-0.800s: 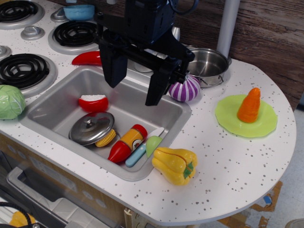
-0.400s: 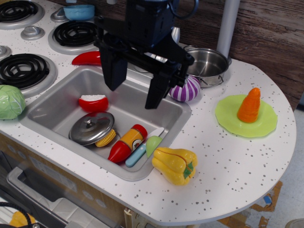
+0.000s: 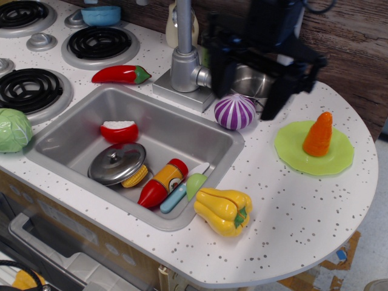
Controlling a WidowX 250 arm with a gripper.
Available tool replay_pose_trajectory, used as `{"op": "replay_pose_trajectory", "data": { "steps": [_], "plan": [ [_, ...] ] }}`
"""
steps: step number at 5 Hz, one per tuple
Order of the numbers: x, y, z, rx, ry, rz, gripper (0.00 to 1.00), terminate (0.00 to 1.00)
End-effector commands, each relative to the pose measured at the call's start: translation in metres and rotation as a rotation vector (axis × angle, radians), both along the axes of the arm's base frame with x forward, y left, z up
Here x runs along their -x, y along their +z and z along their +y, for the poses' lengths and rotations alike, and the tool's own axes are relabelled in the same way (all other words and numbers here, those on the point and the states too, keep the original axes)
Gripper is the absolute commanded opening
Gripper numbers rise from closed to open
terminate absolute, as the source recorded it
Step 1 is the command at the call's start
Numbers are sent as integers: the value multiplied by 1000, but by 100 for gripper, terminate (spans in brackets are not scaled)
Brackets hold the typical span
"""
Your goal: Take carrot off plate
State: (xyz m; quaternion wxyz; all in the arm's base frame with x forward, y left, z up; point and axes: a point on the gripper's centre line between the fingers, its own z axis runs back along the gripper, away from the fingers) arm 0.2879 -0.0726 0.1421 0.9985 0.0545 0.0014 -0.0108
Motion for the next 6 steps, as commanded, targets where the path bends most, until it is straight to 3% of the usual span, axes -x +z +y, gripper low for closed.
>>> {"op": "replay_pose_trajectory", "data": {
  "steps": [1, 4, 6],
  "plan": [
    [-49, 5, -23, 40, -11, -136, 100, 0],
    [-101, -32, -45, 77, -3, -266, 100, 0],
    [-110, -54, -53, 107, -10, -298, 100, 0]
  ]
}}
